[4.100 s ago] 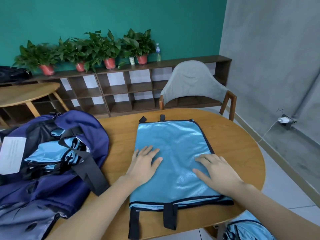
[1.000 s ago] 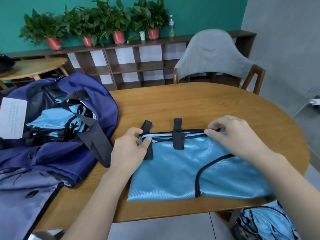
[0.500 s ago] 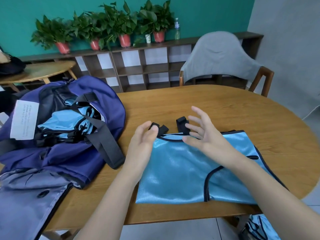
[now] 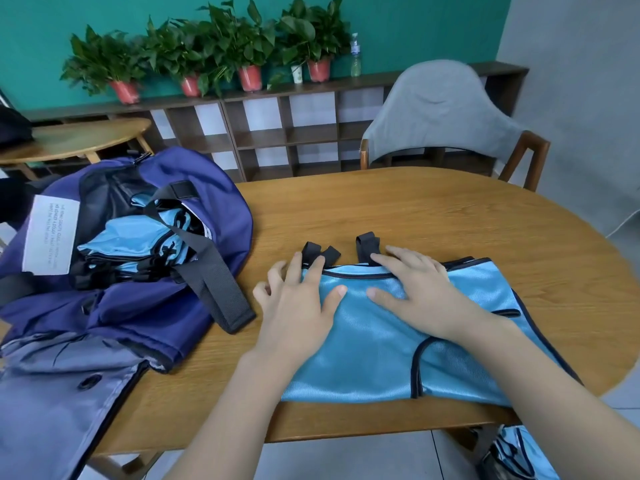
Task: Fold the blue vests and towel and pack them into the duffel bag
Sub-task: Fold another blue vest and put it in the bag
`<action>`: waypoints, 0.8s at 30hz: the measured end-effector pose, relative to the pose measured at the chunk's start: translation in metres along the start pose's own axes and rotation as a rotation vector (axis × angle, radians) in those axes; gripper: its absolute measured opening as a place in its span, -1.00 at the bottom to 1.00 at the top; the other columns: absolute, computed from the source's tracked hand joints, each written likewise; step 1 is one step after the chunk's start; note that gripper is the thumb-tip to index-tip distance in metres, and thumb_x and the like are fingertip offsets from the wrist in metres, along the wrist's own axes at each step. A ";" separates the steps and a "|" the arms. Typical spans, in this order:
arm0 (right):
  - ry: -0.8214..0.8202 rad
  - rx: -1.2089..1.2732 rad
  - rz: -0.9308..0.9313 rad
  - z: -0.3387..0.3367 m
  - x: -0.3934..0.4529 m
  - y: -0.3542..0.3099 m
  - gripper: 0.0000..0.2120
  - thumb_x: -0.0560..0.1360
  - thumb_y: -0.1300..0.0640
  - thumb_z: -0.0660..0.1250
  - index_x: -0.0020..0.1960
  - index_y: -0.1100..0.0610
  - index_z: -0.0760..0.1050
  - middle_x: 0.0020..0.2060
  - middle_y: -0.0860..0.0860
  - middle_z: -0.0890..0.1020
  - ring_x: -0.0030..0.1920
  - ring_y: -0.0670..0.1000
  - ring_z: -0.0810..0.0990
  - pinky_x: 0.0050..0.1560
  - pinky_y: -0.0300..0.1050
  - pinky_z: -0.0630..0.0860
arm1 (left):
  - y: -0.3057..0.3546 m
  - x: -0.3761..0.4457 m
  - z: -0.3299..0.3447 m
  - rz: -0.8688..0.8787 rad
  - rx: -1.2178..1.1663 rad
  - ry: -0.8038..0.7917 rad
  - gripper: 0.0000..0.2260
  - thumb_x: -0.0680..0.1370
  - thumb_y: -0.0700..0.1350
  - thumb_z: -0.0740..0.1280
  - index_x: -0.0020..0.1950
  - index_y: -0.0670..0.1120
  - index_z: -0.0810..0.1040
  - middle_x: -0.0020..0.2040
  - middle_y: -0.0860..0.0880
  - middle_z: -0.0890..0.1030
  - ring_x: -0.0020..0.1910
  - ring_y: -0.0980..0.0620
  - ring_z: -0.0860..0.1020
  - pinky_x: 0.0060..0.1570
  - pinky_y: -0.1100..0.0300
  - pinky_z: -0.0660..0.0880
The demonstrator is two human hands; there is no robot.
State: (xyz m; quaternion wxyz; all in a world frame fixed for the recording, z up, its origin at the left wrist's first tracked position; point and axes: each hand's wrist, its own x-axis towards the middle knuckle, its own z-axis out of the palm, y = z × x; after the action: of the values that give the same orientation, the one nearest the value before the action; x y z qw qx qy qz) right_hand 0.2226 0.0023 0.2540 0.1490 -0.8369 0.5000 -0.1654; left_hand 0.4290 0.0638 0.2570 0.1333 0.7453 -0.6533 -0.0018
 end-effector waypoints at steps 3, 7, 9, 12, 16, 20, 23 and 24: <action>0.107 0.098 -0.102 -0.015 -0.001 0.004 -0.60 0.56 -0.15 0.34 0.38 -0.14 0.49 0.48 -0.13 0.37 0.51 -0.05 0.23 0.54 0.11 0.13 | 0.009 -0.010 -0.007 0.077 -0.101 0.052 -0.48 0.63 0.31 0.11 0.56 0.17 0.28 0.58 0.07 0.24 0.49 0.01 0.12 0.34 -0.02 0.10; 0.013 0.109 -0.183 -0.031 -0.009 0.016 -0.87 0.52 -0.12 0.41 0.06 -0.21 0.66 0.36 -0.23 0.46 0.45 -0.13 0.27 0.52 0.09 0.11 | 0.032 -0.036 -0.009 0.092 -0.280 -0.048 -0.49 0.57 0.37 0.17 0.44 0.18 0.44 0.48 0.18 0.35 0.44 0.10 0.19 0.32 0.05 0.17; -0.094 0.061 -0.154 -0.029 -0.014 0.023 -0.77 0.52 -0.19 0.39 0.17 -0.25 0.61 0.44 -0.25 0.37 0.50 -0.15 0.19 0.56 0.09 -0.05 | 0.045 -0.051 -0.006 0.075 -0.275 -0.122 -0.41 0.53 0.43 0.16 0.47 0.17 0.40 0.51 0.14 0.32 0.49 0.07 0.16 0.38 0.02 0.14; -0.147 0.004 -0.115 -0.024 -0.015 0.033 -0.54 0.52 -0.34 0.24 0.39 -0.32 0.42 0.53 -0.27 0.24 0.55 -0.18 0.12 0.58 0.15 -0.16 | 0.060 -0.064 -0.001 0.073 -0.162 -0.189 -0.26 0.49 0.50 0.11 0.55 0.12 0.27 0.60 0.00 0.15 0.58 -0.07 0.00 0.50 -0.14 0.00; -0.151 -0.078 -0.022 -0.027 -0.019 0.031 -0.51 0.57 -0.35 0.13 0.49 -0.36 0.26 0.55 -0.22 0.20 0.56 -0.08 0.09 0.55 0.05 -0.18 | 0.068 -0.062 -0.002 0.058 -0.101 -0.274 -0.14 0.44 0.53 0.16 0.60 0.10 0.13 0.63 -0.05 0.02 0.60 -0.15 -0.14 0.52 -0.25 -0.13; -0.103 -0.130 0.068 -0.031 -0.021 0.030 -0.52 0.60 -0.31 0.12 0.51 -0.29 0.27 0.51 -0.18 0.29 0.50 -0.02 0.17 0.48 0.06 0.00 | 0.057 -0.042 -0.007 0.048 -0.077 -0.292 -0.19 0.42 0.50 0.25 0.58 0.17 0.19 0.64 -0.04 0.06 0.61 -0.14 -0.09 0.51 -0.25 -0.15; -0.026 -0.192 0.147 -0.040 -0.023 0.036 -0.53 0.60 -0.31 0.13 0.46 -0.21 0.37 0.37 -0.13 0.44 0.39 0.04 0.36 0.37 0.11 0.23 | 0.037 -0.022 -0.010 -0.005 -0.052 -0.139 -0.23 0.42 0.49 0.26 0.55 0.17 0.27 0.61 -0.03 0.14 0.61 -0.13 -0.04 0.49 -0.27 -0.15; 0.014 -0.204 0.153 -0.045 -0.026 0.037 -0.56 0.60 -0.31 0.14 0.40 -0.20 0.43 0.29 -0.12 0.51 0.32 0.04 0.44 0.32 0.11 0.30 | 0.031 -0.016 -0.010 -0.021 -0.041 -0.077 -0.25 0.43 0.47 0.27 0.54 0.16 0.29 0.60 -0.03 0.16 0.60 -0.13 -0.03 0.49 -0.26 -0.14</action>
State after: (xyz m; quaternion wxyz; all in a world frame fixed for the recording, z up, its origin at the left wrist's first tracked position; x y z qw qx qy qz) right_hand 0.1629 0.0042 0.2754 0.0719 -0.8059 0.5777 -0.1078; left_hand 0.3983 0.0783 0.2696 0.1235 0.7487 -0.6497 -0.0455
